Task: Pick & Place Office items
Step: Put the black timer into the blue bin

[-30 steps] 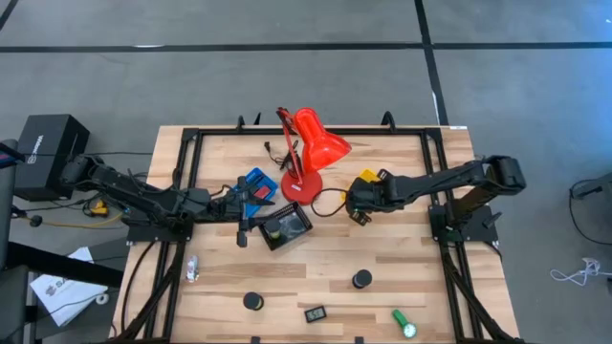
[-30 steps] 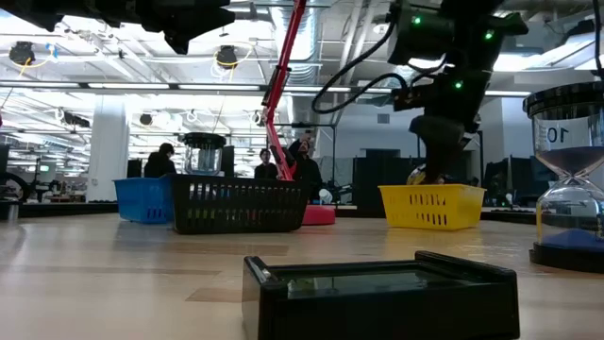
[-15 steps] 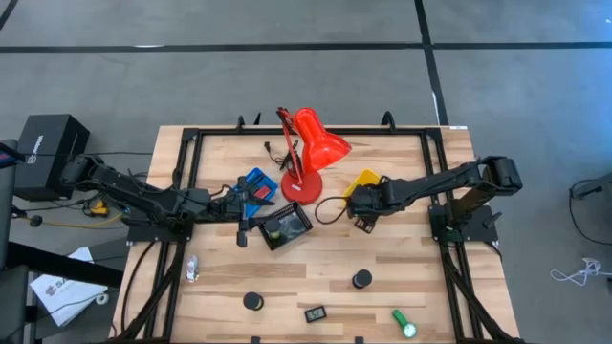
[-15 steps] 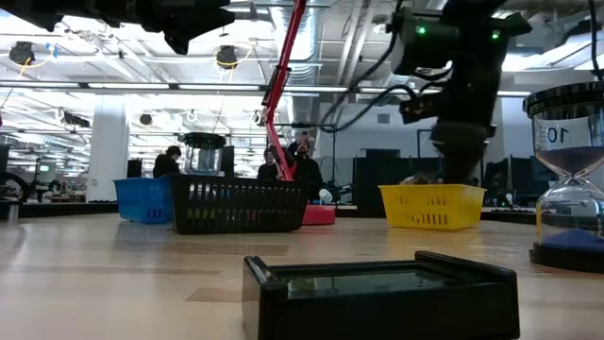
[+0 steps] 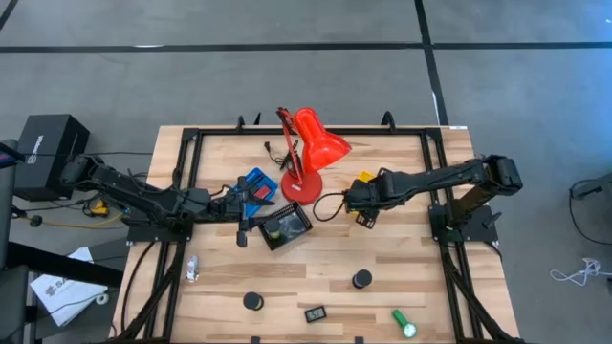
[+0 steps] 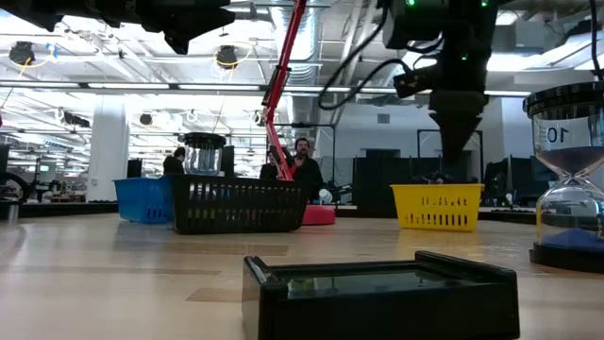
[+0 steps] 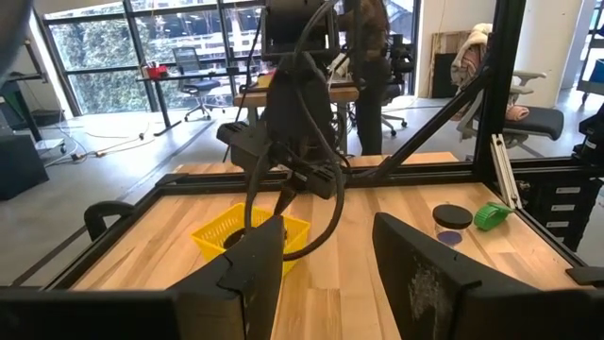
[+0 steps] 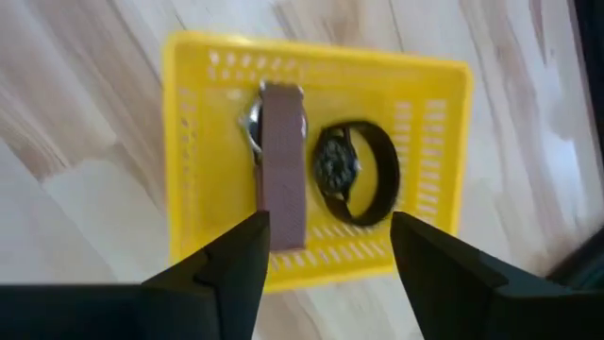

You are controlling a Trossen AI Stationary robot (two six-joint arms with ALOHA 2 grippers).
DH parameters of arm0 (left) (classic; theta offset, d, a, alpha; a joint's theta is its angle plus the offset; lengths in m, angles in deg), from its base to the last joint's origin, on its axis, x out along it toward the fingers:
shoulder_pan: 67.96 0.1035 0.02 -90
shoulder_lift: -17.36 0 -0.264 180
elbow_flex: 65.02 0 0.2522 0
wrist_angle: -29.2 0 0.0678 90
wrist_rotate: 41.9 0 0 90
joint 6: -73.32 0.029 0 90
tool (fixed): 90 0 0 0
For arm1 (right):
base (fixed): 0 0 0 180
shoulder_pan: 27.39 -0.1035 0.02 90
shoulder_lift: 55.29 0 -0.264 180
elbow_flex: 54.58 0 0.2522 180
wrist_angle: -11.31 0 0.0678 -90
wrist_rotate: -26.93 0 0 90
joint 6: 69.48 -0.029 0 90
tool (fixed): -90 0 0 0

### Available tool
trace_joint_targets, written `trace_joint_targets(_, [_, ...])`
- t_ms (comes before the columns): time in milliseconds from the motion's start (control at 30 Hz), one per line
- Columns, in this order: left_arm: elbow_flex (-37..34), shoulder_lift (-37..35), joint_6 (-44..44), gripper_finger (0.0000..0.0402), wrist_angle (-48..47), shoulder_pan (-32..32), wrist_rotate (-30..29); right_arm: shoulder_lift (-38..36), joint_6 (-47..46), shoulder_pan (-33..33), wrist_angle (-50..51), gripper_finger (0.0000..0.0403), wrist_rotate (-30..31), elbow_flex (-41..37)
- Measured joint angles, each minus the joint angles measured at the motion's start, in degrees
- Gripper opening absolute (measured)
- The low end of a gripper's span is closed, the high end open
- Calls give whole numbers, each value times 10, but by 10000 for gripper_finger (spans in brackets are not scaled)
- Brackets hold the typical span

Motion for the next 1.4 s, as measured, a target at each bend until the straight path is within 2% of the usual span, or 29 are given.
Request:
trace_joint_targets(200, [0, 0, 0, 159, 0, 0, 0, 12, -8, 2, -24, 176, 0, 0])
trace_joint_targets(600, [0, 0, 0, 159, -1, 0, 0, 122, -10, 35, -30, 59, -7, -1])
trace_joint_targets(833, [0, 0, 0, 159, -1, 0, 0, 142, 0, 45, -23, 9, -32, -1])
trace_joint_targets(1000, [0, 0, 0, 159, -2, 0, 0, 112, 1, 42, -6, 4, -32, 6])
trace_joint_targets(1233, [0, 0, 0, 159, -2, 0, 0, 23, -6, 23, 37, 2, -32, 34])
trace_joint_targets(1400, [0, 0, 0, 159, -2, 0, 0, -50, -30, -15, 45, 1, -33, 44])
